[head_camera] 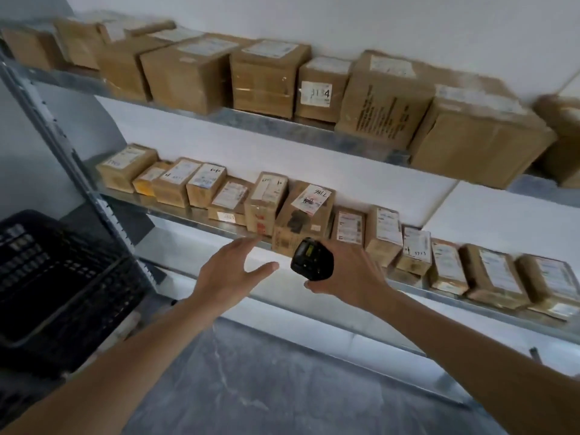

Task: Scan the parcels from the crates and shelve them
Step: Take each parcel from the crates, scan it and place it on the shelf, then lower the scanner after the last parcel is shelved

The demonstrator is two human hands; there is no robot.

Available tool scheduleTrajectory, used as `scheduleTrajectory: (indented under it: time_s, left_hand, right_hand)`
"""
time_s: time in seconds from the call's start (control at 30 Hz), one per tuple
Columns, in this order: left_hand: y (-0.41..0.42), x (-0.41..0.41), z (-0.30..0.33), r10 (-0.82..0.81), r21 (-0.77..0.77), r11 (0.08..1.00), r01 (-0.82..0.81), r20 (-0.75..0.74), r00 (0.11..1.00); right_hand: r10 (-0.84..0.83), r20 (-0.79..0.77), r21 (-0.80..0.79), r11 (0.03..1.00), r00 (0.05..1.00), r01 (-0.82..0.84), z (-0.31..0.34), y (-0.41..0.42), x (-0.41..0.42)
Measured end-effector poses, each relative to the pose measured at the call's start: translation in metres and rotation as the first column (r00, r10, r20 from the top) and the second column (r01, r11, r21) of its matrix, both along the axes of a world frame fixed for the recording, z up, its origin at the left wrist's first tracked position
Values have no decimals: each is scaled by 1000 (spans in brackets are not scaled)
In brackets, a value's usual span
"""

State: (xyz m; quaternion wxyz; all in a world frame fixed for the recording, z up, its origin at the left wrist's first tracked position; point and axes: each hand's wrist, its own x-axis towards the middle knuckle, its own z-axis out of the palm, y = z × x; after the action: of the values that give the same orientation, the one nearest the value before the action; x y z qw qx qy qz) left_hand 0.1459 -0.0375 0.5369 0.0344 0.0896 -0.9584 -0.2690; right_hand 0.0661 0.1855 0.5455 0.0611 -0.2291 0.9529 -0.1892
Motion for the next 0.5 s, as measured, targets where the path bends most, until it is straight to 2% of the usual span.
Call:
scheduleTrajectory:
  time_s: [0.5]
  left_hand:
    - [18,-54,-212,-5,26,1000,0,187,982]
  right_hand:
    - [-65,126,160,986,990,44,-214,25,-40]
